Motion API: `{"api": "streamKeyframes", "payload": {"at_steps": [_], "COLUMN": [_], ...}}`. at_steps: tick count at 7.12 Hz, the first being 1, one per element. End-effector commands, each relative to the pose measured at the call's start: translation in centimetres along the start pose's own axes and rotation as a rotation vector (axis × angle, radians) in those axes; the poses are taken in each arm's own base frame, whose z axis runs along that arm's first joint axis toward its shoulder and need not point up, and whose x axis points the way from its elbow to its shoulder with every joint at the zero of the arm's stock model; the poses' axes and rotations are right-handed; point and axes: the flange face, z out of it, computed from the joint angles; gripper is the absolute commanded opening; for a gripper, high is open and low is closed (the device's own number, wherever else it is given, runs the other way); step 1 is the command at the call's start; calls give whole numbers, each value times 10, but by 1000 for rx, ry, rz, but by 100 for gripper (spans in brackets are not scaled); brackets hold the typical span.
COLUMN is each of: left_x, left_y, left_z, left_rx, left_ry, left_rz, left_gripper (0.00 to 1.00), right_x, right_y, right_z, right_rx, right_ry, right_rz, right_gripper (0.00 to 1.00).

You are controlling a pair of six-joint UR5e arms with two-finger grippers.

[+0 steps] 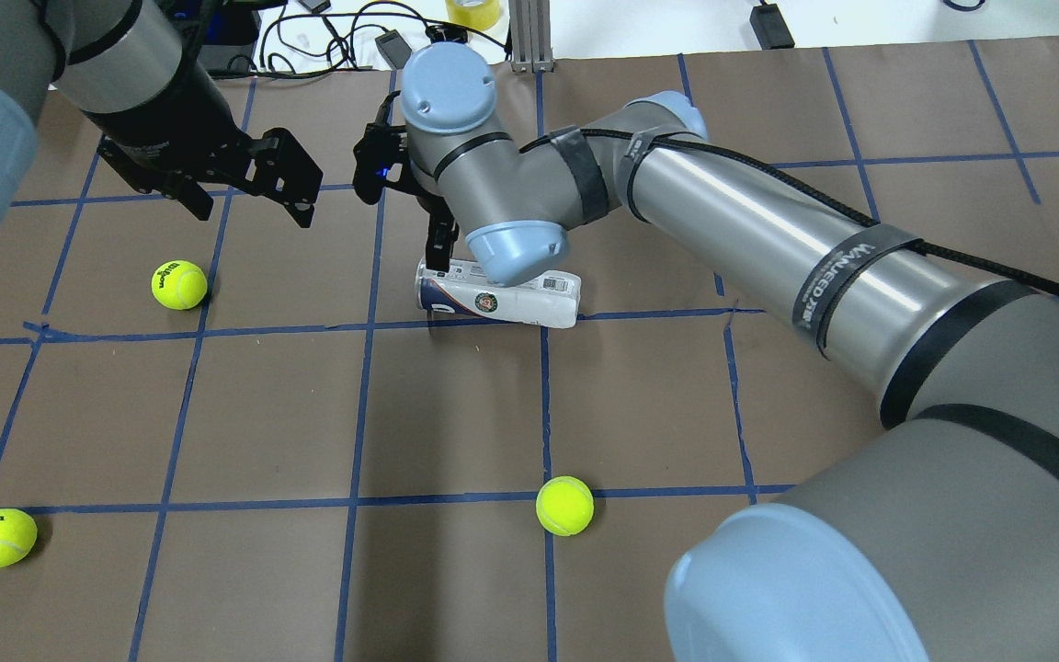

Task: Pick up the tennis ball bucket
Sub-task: 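Lay the can down on its side and open the right gripper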

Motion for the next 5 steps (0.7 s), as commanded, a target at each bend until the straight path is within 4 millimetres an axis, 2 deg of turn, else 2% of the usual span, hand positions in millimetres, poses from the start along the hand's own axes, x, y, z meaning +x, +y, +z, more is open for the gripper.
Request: {"api": "streamKeyframes", "payload": {"at_steps": [1,2,3,4,5], "left_x": [-4,-7,-12,-8,-2], "left_y": [-23,-36,-53,-64,-82], "left_z": [39,60,87,118,149], "left_rx": [-69,-89,-101,-143,-145], "left_ry": [9,12,28,96,194], "left_rz": [0,14,30,30,22], "left_gripper": [100,100,100,100,100], "right_x": [81,106,115,114,103], "right_y": [80,113,140,157,165], "right_z": [-37,-70,-112,-179,-218], "right_rx": [63,69,26,-14,-80], "right_ry": [-7,18,16,114,145], "right_rz": [165,223,271,294,322], "right_gripper": [100,100,100,100,100]}}
